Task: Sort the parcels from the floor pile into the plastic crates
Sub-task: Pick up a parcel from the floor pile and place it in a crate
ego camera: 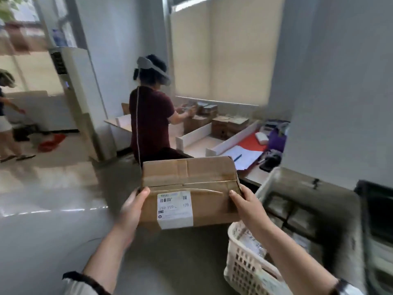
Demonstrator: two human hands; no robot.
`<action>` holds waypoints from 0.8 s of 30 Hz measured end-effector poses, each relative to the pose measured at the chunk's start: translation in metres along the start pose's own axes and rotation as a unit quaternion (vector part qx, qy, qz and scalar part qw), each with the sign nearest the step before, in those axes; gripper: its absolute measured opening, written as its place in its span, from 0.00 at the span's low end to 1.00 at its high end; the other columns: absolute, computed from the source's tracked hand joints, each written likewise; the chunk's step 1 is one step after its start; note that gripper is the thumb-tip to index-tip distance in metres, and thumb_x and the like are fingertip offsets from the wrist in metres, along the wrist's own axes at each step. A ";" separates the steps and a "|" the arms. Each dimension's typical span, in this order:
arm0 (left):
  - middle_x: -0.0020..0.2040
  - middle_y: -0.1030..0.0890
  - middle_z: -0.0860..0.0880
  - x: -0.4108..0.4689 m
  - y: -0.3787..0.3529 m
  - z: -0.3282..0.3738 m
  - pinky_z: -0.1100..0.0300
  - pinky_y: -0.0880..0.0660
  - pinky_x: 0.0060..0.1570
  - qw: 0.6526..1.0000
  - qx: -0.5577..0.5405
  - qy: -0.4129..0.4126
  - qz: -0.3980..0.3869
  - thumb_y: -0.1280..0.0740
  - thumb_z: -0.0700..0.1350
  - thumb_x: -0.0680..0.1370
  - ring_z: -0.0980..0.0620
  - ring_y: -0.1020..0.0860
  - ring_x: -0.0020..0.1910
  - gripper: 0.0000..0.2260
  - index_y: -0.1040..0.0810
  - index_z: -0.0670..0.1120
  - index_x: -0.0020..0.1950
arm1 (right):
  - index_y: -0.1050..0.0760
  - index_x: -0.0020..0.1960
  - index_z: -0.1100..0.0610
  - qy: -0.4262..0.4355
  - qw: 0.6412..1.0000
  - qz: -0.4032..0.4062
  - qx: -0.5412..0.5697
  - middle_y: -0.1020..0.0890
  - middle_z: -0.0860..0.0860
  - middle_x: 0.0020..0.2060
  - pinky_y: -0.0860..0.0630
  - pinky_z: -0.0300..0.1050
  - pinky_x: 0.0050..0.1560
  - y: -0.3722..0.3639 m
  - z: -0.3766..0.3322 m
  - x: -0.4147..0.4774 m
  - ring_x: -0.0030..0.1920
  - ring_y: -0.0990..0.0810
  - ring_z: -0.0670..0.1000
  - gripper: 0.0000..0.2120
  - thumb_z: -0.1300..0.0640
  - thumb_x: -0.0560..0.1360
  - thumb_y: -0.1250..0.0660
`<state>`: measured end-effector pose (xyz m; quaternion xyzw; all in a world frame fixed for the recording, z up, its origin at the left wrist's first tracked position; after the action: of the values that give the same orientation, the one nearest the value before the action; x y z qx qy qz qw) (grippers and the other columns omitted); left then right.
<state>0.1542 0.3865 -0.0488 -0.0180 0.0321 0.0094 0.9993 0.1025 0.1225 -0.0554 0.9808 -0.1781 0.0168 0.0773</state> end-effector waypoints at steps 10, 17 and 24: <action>0.50 0.18 0.46 0.028 -0.232 -0.011 0.53 0.26 0.45 0.956 0.045 0.022 -0.289 0.43 0.53 0.81 0.47 0.21 0.50 0.11 0.24 0.52 0.58 | 0.29 0.66 0.53 -0.080 0.962 0.260 -0.004 0.22 0.49 0.56 0.27 0.44 0.56 0.183 0.026 -0.036 0.56 0.24 0.49 0.14 0.56 0.80 0.42; 0.51 0.17 0.43 -0.004 -0.361 -0.041 0.45 0.24 0.56 0.919 0.038 0.073 -0.384 0.39 0.51 0.81 0.43 0.19 0.51 0.11 0.24 0.49 0.59 | 0.31 0.69 0.53 -0.131 0.928 0.349 -0.031 0.23 0.49 0.61 0.28 0.45 0.59 0.288 0.060 -0.073 0.59 0.25 0.50 0.17 0.52 0.81 0.42; 0.57 0.20 0.44 -0.022 -0.440 -0.064 0.47 0.24 0.57 0.909 0.073 0.082 -0.402 0.39 0.54 0.80 0.44 0.21 0.55 0.18 0.29 0.48 0.68 | 0.32 0.70 0.51 -0.152 0.918 0.365 -0.033 0.24 0.47 0.62 0.31 0.42 0.59 0.358 0.082 -0.077 0.61 0.27 0.48 0.18 0.53 0.81 0.42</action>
<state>0.1374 -0.0556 -0.0955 0.0427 0.1044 -0.3970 0.9109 -0.0952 -0.1943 -0.0889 0.8354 -0.5336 -0.1115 0.0698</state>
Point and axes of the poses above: each hand's wrist, its own x-axis towards the middle knuckle, its own y-axis out of the back of the hand, z = x × y, the point moved 1 cm from there along x, towards the middle knuckle
